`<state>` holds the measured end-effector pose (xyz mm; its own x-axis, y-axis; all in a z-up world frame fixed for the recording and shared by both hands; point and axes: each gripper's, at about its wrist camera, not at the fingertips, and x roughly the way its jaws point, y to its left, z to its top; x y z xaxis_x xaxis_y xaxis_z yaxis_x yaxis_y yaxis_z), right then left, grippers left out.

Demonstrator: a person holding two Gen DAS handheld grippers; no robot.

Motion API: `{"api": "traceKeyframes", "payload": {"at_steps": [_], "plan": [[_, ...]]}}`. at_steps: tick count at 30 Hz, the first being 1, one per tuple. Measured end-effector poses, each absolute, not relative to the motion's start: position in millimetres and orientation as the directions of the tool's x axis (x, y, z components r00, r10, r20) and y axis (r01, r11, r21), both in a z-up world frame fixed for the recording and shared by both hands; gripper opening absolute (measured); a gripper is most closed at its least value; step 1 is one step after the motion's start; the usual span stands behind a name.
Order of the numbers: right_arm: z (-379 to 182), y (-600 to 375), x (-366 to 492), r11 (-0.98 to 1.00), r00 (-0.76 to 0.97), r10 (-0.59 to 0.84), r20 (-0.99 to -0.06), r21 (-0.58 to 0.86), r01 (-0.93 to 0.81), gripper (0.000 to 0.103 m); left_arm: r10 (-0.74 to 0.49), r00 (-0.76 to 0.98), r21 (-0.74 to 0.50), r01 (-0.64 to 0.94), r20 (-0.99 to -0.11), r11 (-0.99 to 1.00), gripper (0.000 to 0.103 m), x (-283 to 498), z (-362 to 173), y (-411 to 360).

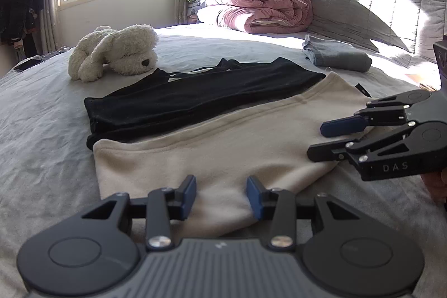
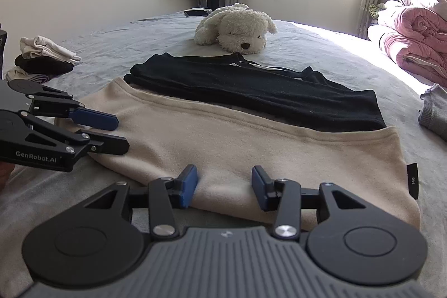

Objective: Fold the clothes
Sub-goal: 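Withdraw both grippers from the folded beige sweatshirt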

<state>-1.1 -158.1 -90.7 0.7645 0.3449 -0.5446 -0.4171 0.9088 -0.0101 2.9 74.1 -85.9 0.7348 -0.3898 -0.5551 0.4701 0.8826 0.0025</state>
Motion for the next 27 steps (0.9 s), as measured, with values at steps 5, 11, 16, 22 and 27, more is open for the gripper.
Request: {"api": "traceKeyframes", "payload": {"at_steps": [5, 11, 16, 22, 27], "plan": [[-89.6, -177.1, -7.5, 0.911, 0.762, 0.358, -0.54, 0.023, -0.411, 0.045, -0.39, 0.739, -0.022, 0.453, -0.549, 0.891, 0.042, -1.1, -85.3, 93.8], [-88.3, -200.8, -11.5, 0.926, 0.767, 0.332, -0.549, 0.033, -0.377, 0.045, -0.38, 0.748, -0.033, 0.434, -0.544, 0.9, 0.042, -4.0, -82.4, 107.5], [-80.4, -200.5, -12.5, 0.936, 0.79, 0.3, -0.535, 0.005, -0.352, 0.046, -0.369, 0.76, -0.023, 0.424, -0.535, 0.906, 0.042, -3.9, -78.8, 111.0], [-71.9, -197.5, 7.7, 0.954, 0.833, 0.25, -0.494, -0.022, -0.3, 0.046, -0.35, 0.78, -0.01, 0.405, -0.519, 0.914, 0.042, 10.4, -73.9, 100.0], [-76.8, -202.2, 32.2, 0.976, 0.863, 0.152, -0.483, -0.064, -0.207, 0.046, -0.295, 0.801, 0.02, 0.357, -0.521, 0.934, 0.042, 25.3, -77.5, 96.3]]}}
